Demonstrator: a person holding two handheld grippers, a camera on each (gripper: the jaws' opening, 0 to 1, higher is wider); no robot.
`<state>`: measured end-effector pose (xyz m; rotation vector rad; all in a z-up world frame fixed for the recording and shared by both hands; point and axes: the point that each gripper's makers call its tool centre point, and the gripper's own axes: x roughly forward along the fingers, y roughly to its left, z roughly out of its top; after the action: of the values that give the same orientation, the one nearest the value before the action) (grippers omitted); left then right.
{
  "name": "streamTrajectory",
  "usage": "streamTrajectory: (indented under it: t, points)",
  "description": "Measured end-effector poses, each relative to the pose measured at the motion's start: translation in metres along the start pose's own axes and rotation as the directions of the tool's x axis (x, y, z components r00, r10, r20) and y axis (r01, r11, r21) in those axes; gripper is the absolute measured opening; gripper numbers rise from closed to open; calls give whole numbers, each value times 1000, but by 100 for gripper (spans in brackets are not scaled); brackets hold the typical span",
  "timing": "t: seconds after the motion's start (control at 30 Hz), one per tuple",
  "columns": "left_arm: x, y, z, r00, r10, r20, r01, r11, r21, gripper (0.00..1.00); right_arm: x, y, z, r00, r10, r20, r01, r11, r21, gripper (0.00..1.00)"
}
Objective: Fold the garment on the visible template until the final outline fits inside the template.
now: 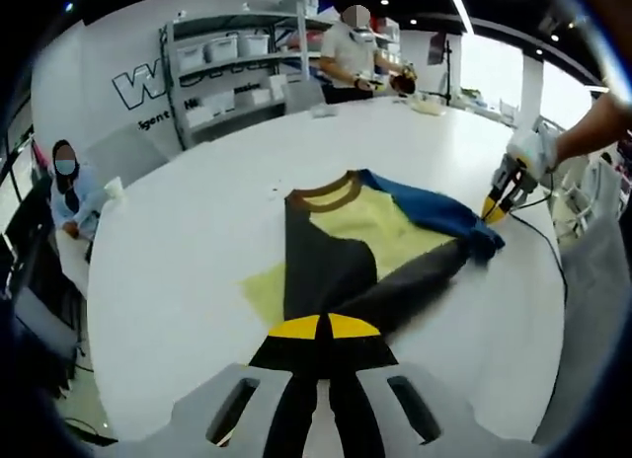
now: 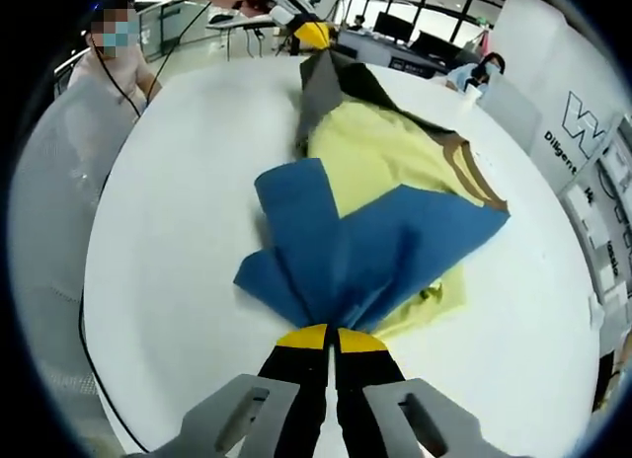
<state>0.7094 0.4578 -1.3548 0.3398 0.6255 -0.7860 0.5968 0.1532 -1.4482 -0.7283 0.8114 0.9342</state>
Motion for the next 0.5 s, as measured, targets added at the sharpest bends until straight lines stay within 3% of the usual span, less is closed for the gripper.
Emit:
streamTrajectory:
  t: [0.5]
  points:
    - [-18, 41, -19, 994, 110, -7, -110, 992, -58, 6, -17, -18, -37, 996, -35, -84, 35, 999, 0, 0]
